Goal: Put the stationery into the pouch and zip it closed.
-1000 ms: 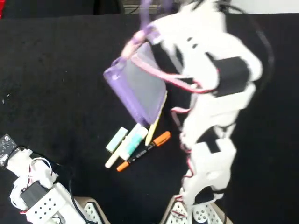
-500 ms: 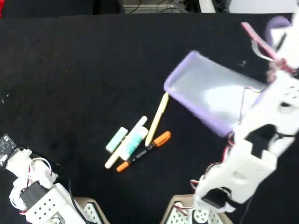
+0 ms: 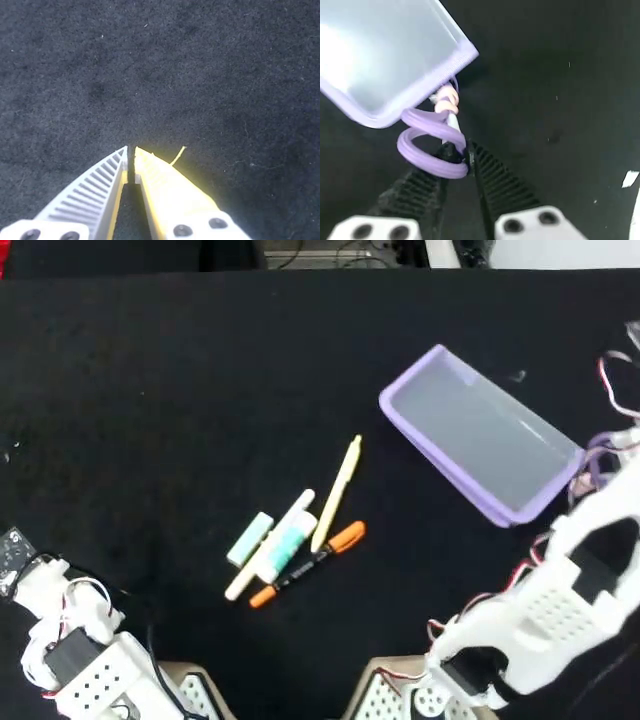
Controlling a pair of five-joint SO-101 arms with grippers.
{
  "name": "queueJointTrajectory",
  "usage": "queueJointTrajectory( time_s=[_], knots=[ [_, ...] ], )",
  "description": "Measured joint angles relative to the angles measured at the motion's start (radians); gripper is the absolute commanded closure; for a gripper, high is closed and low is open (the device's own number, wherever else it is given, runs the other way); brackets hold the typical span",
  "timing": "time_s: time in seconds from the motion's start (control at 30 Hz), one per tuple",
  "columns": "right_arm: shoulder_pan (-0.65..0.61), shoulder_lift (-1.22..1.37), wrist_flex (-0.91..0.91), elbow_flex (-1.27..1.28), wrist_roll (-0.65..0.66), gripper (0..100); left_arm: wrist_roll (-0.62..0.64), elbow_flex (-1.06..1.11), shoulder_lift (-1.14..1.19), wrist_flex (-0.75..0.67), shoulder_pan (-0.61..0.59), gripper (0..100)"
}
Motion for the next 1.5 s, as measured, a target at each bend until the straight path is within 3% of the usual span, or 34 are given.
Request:
queueJointTrajectory(
  time_s=[0.23, 0.5, 0.63, 0.9, 1.13, 1.5],
  knots=[
    [0.158, 0.0, -0.173, 0.218, 0.104, 80.2, 0.0, 0.0, 0.0, 0.0, 0.0, 97],
    [0.264, -0.011, -0.054, 0.181, 0.328, 79.0, 0.0, 0.0, 0.0, 0.0, 0.0, 97],
    [0.262, -0.052, 0.104, 0.123, 0.404, 78.9, 0.0, 0.0, 0.0, 0.0, 0.0, 97],
    [0.13, -0.012, 0.107, 0.146, 0.42, 79.1, 0.0, 0.0, 0.0, 0.0, 0.0, 97],
    [0.034, 0.15, -0.038, 0.147, 0.431, 79.2, 0.0, 0.0, 0.0, 0.0, 0.0, 97],
    [0.02, 0.279, -0.195, 0.147, 0.499, 79.0, 0.0, 0.0, 0.0, 0.0, 0.0, 97]
  ],
)
